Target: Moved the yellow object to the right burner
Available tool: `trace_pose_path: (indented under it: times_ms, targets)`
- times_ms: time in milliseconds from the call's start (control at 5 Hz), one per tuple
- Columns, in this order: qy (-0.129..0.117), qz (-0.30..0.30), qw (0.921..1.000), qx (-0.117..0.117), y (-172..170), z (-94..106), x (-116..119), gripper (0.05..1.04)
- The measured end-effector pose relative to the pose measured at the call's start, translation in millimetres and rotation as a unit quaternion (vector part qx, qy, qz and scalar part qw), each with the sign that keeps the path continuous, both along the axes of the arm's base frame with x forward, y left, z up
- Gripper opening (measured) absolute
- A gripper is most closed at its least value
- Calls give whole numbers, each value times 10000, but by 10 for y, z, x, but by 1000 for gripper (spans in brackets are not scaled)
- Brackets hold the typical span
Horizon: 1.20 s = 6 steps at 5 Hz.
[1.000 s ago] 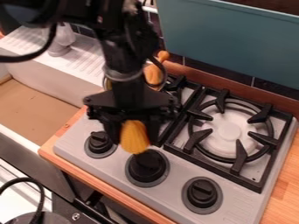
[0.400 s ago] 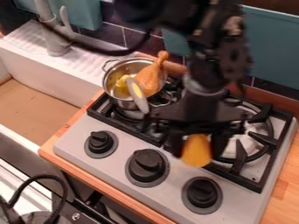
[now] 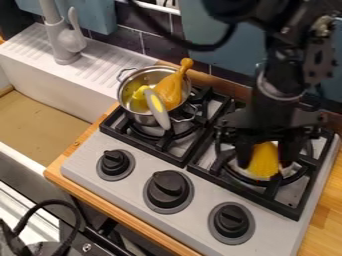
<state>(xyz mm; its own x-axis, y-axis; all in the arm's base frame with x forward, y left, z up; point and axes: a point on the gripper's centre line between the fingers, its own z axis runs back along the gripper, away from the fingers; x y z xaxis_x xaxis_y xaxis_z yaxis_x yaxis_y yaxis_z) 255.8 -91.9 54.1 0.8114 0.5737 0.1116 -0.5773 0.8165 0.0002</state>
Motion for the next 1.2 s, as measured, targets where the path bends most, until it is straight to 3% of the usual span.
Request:
trace_pose_path:
  times_ms: [400, 800, 1200]
  targets:
    - [36, 263, 9996, 2, -107, -108, 323, 668]
    - [-142, 339, 9993, 92, 52, -153, 418, 668]
    - [26, 481, 9988, 101, 333, -201, 403, 668]
